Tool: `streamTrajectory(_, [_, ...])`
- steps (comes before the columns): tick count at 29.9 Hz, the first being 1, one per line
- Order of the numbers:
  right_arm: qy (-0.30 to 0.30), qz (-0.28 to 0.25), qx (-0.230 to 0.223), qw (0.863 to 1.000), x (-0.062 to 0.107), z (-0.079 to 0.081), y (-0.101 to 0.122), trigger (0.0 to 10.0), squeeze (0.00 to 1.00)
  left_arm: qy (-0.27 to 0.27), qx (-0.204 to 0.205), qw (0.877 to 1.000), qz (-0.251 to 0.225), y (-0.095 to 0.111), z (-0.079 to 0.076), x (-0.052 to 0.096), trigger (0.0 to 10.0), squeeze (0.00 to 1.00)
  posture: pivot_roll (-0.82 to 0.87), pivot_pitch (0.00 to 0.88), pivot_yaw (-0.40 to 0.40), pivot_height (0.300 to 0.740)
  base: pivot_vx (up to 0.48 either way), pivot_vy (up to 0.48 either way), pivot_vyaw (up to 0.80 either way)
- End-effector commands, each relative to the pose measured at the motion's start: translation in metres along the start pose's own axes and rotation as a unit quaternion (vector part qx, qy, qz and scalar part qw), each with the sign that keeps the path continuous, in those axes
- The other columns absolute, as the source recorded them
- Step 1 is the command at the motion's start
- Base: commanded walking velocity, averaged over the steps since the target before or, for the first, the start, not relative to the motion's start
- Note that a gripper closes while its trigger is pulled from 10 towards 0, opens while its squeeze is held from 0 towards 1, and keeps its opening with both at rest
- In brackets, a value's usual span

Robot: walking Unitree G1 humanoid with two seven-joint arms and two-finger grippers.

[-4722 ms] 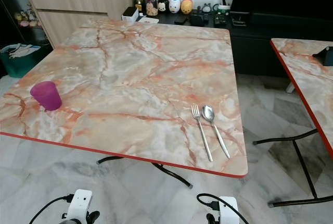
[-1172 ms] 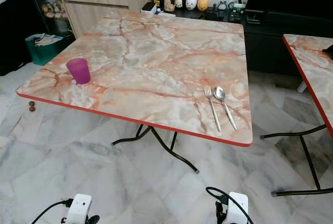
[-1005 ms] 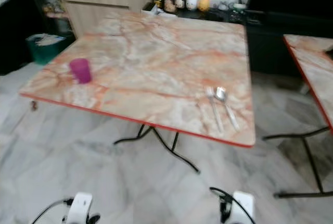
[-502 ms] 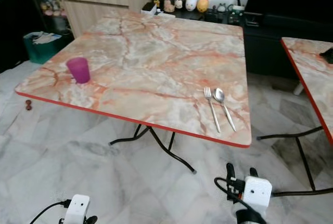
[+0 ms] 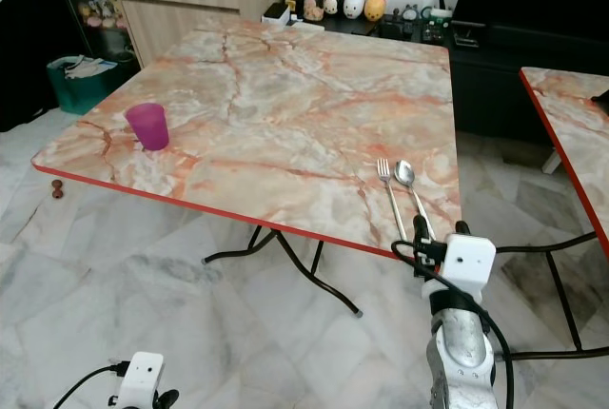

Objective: Setting the table

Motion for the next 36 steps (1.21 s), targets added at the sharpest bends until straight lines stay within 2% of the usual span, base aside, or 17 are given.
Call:
streamTrajectory(1, [0.002,0.004,-0.002,1.000,-0.002,0.001,0.000,10.0,0.00,0.008,0.010,1.000,0.014,-0.008,0.004,0.002,10.0,0.00,0.01,0.000,-0.028,0.740,0.240,0.000,0.80])
streamTrajectory(12, [0.001,0.007,-0.020,1.000,-0.004,0.003,-0.001,10.0,0.00,0.001,0.010,1.000,0.001,-0.001,-0.002,0.000,10.0,0.00,0.01,0.000,-0.027,0.740,0.251,0.000,0.07])
streamTrajectory(23, [0.007,0.007,-0.016,1.000,-0.005,0.004,-0.001,10.0,0.00,0.003,0.009,1.000,0.006,-0.008,0.000,0.002,10.0,0.00,0.01,0.000,-0.026,0.740,0.253,0.000,0.00])
streamTrajectory(27, [0.005,0.009,-0.016,1.000,-0.004,0.004,-0.002,10.0,0.00,0.006,0.008,1.000,0.011,-0.013,0.003,0.004,10.0,0.00,0.01,0.000,-0.029,0.740,0.000,0.000,0.00])
streamTrajectory(36, [0.006,0.009,-0.014,1.000,-0.004,0.002,-0.001,10.0,0.00,0.003,0.005,1.000,0.013,-0.011,0.002,0.003,10.0,0.00,0.01,0.000,-0.030,0.740,0.086,0.000,0.00])
Point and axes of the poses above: a point about 5 cm out from each wrist's last joint towards the gripper, its own x axis pointing back from the gripper into the wrist, its own y axis along the axis of the wrist's last joint, z = x × y, the point moved 2 cm from there along -x, pointing out of the wrist towards the gripper, and after that the axes turned 3 degrees about x, right-handed, at the moved point
